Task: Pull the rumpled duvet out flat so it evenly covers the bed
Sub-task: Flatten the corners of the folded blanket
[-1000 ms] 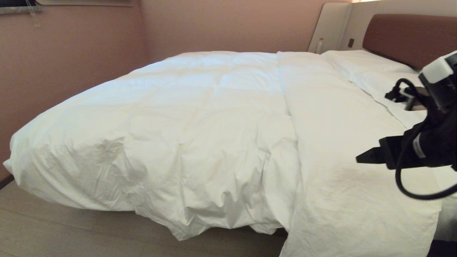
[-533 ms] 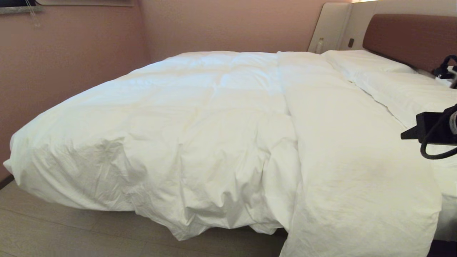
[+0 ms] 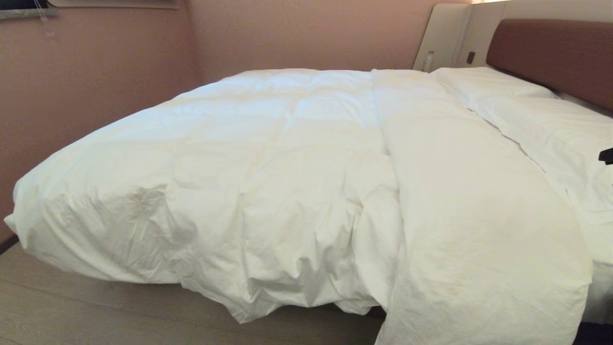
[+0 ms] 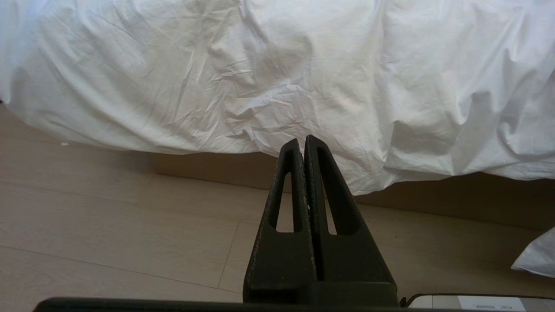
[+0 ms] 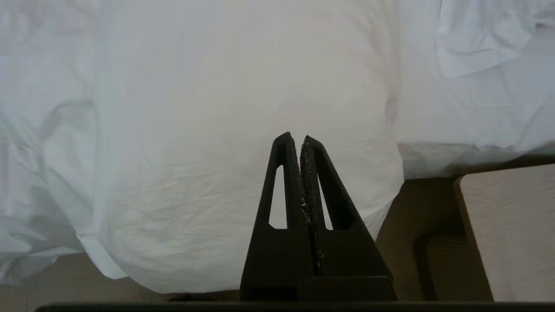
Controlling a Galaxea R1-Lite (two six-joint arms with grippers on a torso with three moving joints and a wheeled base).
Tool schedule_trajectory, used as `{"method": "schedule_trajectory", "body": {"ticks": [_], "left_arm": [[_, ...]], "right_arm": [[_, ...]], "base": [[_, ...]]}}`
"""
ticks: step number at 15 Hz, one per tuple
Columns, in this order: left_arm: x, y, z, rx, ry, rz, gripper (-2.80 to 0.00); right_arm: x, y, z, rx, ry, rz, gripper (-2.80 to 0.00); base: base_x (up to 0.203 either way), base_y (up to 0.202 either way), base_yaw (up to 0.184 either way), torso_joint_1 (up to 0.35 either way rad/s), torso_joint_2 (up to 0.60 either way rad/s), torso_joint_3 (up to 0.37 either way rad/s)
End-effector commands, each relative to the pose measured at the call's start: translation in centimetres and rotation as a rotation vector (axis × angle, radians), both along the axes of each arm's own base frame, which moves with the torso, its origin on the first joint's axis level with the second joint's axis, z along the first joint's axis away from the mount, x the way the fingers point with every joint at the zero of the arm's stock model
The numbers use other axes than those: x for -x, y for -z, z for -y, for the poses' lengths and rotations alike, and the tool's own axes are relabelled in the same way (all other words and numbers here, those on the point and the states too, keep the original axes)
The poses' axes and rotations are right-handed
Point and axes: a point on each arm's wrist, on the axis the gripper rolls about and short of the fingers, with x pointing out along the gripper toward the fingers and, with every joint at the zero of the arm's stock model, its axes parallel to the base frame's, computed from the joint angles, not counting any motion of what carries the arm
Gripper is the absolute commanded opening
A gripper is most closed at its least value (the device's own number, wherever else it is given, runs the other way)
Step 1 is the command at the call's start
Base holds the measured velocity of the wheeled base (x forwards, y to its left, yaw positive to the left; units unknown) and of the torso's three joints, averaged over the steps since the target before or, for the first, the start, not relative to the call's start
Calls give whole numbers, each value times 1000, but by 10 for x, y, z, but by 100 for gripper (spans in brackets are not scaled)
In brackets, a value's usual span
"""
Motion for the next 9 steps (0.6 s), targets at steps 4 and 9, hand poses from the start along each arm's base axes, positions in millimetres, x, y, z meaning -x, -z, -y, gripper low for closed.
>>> {"method": "schedule_trajectory", "body": {"ticks": [4,9], "left_arm": [[0,0,0,1,0,0,-280],[0,0,0,1,0,0,-280]], "right_arm": [[63,-22,6,7,55,167,-280],[131,-17,7,50,142,286,-280]], "base": [[0,0,0,0,0,0],[0,0,0,0,0,0]]}}
